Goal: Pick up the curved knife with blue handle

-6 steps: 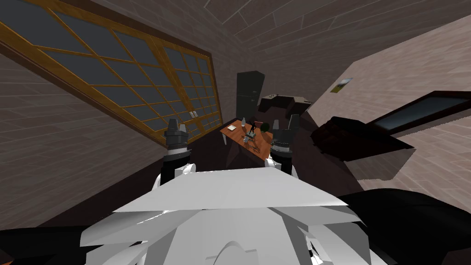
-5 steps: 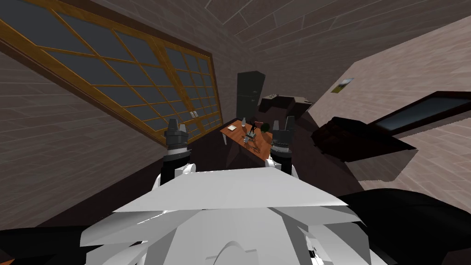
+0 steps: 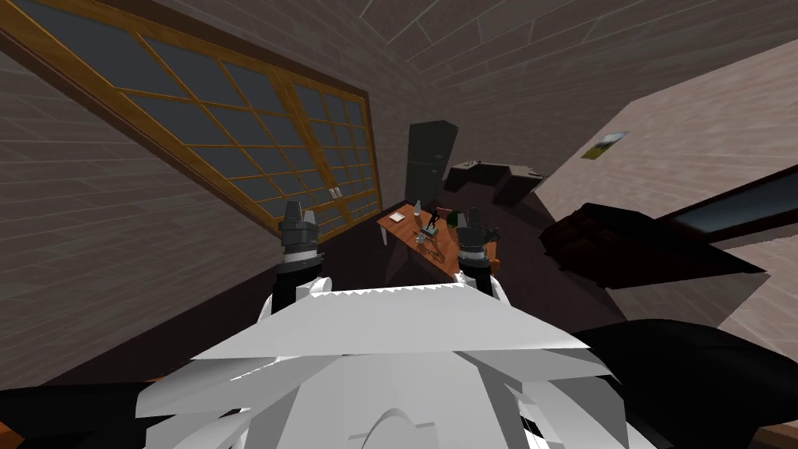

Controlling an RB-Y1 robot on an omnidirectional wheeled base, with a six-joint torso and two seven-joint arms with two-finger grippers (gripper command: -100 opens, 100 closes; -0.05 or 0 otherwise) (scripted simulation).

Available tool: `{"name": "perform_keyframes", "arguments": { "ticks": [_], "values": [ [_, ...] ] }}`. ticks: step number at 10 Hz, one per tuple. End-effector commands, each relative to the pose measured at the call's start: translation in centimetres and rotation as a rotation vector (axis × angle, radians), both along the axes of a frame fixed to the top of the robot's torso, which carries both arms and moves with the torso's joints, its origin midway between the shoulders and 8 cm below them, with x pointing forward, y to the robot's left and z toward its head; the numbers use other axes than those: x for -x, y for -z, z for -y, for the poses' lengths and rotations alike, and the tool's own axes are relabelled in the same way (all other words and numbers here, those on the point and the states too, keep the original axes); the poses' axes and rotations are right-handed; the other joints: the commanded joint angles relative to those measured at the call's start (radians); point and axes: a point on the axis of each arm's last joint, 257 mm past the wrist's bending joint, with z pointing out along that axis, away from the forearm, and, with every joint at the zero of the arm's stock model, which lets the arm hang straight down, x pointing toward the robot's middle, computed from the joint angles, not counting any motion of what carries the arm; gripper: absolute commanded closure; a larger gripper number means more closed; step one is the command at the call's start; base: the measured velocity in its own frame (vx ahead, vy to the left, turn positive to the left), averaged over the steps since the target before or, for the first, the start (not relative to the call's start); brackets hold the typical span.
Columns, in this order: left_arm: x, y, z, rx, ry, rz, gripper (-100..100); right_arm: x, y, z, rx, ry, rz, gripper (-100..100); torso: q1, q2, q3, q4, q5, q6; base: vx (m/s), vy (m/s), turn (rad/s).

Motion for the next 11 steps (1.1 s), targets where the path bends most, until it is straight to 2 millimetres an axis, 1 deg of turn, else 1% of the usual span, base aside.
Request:
{"name": "perform_keyframes", "arguments": {
  "ticks": [1, 2, 3, 4, 5, 6, 7, 8, 9, 10, 11],
  "values": [
    [0.0, 0.0, 0.0, 0.000, 0.000, 0.000, 0, -0.7, 2.2, 0.7, 0.058, 0.022, -0.056, -100, 0.000, 0.000, 0.000, 0.000, 0.000, 0.000, 0.025, 0.001, 0.155],
    [0.0, 0.0, 0.0, 0.000, 0.000, 0.000, 0, -0.9, 2.7, 0.8, 0.056, 0.024, -0.067, -100, 0.000, 0.000, 0.000, 0.000, 0.000, 0.000, 0.018, -0.003, 0.052],
    [0.0, 0.0, 0.0, 0.000, 0.000, 0.000, 0, -1.3, 4.3, 1.2, 0.093, 0.039, -0.104, -100, 0.000, 0.000, 0.000, 0.000, 0.000, 0.000, 0.020, -0.001, 0.107],
    [0.0, 0.0, 0.0, 0.000, 0.000, 0.000, 0, -1.5, 4.7, 1.4, 0.091, 0.040, -0.113, -100, 0.000, 0.000, 0.000, 0.000, 0.000, 0.000, 0.017, -0.004, 0.061],
    [0.0, 0.0, 0.0, 0.000, 0.000, 0.000, 0, -1.9, 6.4, 1.9, 0.128, 0.057, -0.153, -100, 0.000, 0.000, 0.000, 0.000, 0.000, 0.000, 0.020, -0.002, 0.132],
    [0.0, 0.0, 0.0, 0.000, 0.000, 0.000, 0, -1.9, 6.8, 2.0, 0.126, 0.058, -0.162, -100, 0.000, 0.000, 0.000, 0.000, 0.000, 0.000, 0.017, -0.005, 0.078],
    [0.0, 0.0, 0.0, 0.000, 0.000, 0.000, 0, -2.3, 8.9, 2.7, 0.163, 0.076, -0.210, -100, 0.000, 0.000, 0.000, 0.000, 0.000, 0.000, 0.024, -0.005, 0.142],
    [0.0, 0.0, 0.0, 0.000, 0.000, 0.000, 0, -2.4, 9.1, 2.8, 0.162, 0.077, -0.214, -100, 0.000, 0.000, 0.000, 0.000, 0.000, 0.000, 0.020, -0.008, 0.079],
    [0.0, 0.0, 0.0, 0.000, 0.000, 0.000, 0, -2.6, 10.8, 3.4, 0.202, 0.094, -0.254, -100, 0.000, 0.000, 0.000, 0.000, 0.000, 0.000, 0.027, -0.005, 0.153],
    [0.0, 0.0, 0.0, 0.000, 0.000, 0.000, 0, -2.7, 11.5, 3.6, 0.199, 0.097, -0.270, -100, 0.000, 0.000, 0.000, 0.000, 0.000, 0.000, 0.023, -0.011, 0.084],
    [0.0, 0.0, 0.0, 0.000, 0.000, 0.000, 0, -2.9, 13.3, 4.2, 0.241, 0.114, -0.311, -100, 0.000, 0.000, 0.000, 0.000, 0.000, 0.000, 0.029, -0.009, 0.185]
  ]
}}
